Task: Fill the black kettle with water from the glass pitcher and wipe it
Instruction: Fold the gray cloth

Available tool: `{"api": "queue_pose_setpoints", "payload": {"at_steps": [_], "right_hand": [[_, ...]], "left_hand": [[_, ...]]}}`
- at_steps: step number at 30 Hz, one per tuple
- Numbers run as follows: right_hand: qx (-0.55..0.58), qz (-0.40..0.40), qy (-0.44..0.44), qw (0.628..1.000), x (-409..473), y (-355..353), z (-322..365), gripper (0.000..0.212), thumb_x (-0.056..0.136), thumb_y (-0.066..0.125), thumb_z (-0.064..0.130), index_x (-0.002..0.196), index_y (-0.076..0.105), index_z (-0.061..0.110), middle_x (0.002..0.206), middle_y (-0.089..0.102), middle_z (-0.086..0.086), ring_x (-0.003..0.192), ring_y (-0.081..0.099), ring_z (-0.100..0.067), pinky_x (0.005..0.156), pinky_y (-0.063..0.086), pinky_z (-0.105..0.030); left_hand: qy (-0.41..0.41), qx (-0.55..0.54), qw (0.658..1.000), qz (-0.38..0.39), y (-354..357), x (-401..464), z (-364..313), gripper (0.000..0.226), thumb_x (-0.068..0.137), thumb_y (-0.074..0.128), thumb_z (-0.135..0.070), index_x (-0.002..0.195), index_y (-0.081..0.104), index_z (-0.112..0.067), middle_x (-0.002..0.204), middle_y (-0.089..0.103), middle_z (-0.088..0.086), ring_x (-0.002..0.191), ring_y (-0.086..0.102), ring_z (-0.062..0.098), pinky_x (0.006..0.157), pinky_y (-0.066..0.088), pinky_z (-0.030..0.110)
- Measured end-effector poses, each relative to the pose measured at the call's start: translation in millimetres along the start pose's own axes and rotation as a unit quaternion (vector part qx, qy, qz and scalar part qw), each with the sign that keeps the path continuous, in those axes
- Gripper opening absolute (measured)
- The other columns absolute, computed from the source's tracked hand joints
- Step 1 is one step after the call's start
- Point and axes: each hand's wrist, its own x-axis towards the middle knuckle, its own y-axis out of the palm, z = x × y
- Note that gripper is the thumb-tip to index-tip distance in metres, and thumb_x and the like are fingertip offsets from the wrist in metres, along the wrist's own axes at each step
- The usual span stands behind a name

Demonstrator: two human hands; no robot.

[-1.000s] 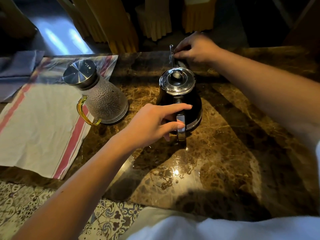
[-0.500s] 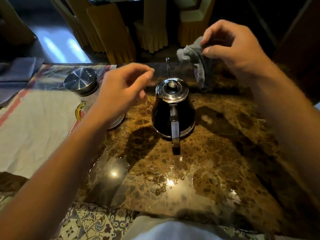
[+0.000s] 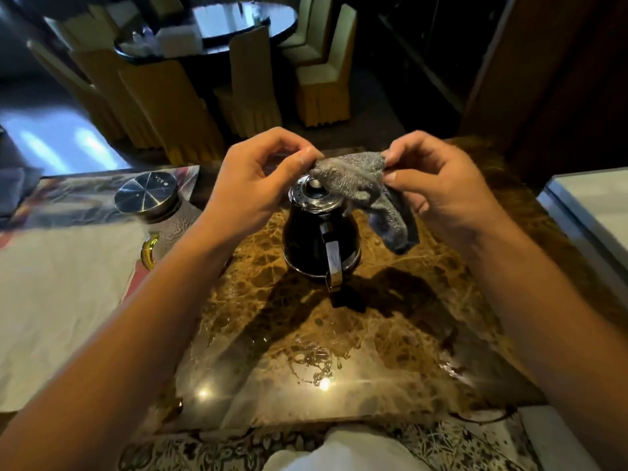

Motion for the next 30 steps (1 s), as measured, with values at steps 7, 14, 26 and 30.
{"api": "queue_pose_setpoints", "payload": {"at_steps": [7,14,26,30], "right_hand": [[-0.2,-0.047,0.029,0.978,-47.4,25.3,10.2,0.011,0.097,0.069,0.01,0.106,0.075,0.012,0.106,0.076,-0.013,0.096,0.073,-0.02,0.08,0.06,-0.038],[-0.268,0.035,0.031,0.962,-91.4,49.2,8.6,0.03,0.09,0.074,0.037,0.112,0.074,0.017,0.104,0.078,-0.001,0.098,0.074,-0.018,0.088,0.059,-0.05],[-0.187,-0.091,-0.033,0.978,-105.3,-37.9,11.6,0.015,0.101,0.063,0.012,0.098,0.071,-0.001,0.084,0.068,-0.008,0.076,0.063,-0.016,0.071,0.051,-0.03],[-0.242,-0.042,-0.015,0.969,-100.5,-101.4,5.0,0.018,0.097,0.07,0.024,0.094,0.074,0.007,0.085,0.07,-0.02,0.076,0.064,-0.036,0.067,0.05,-0.044]], "left_hand": [[0.064,0.002,0.997,0.036,4.7,-13.4,-15.8,0.012,0.102,0.064,-0.023,0.105,0.068,-0.013,0.104,0.075,0.009,0.099,0.073,0.021,0.09,0.06,0.051],[0.12,0.011,0.984,0.129,30.2,-23.9,-37.7,0.006,0.1,0.067,-0.021,0.101,0.068,-0.016,0.092,0.068,-0.01,0.087,0.067,0.002,0.078,0.052,0.018],[-0.002,0.052,0.956,0.29,89.0,-2.9,-47.2,0.045,0.087,0.061,-0.063,0.109,0.063,-0.024,0.091,0.068,0.014,0.08,0.063,0.031,0.075,0.051,0.049],[-0.002,0.075,0.945,0.32,131.2,23.3,-46.8,0.032,0.094,0.064,-0.052,0.093,0.073,-0.022,0.086,0.073,0.0,0.08,0.069,0.018,0.076,0.055,0.043]]}}
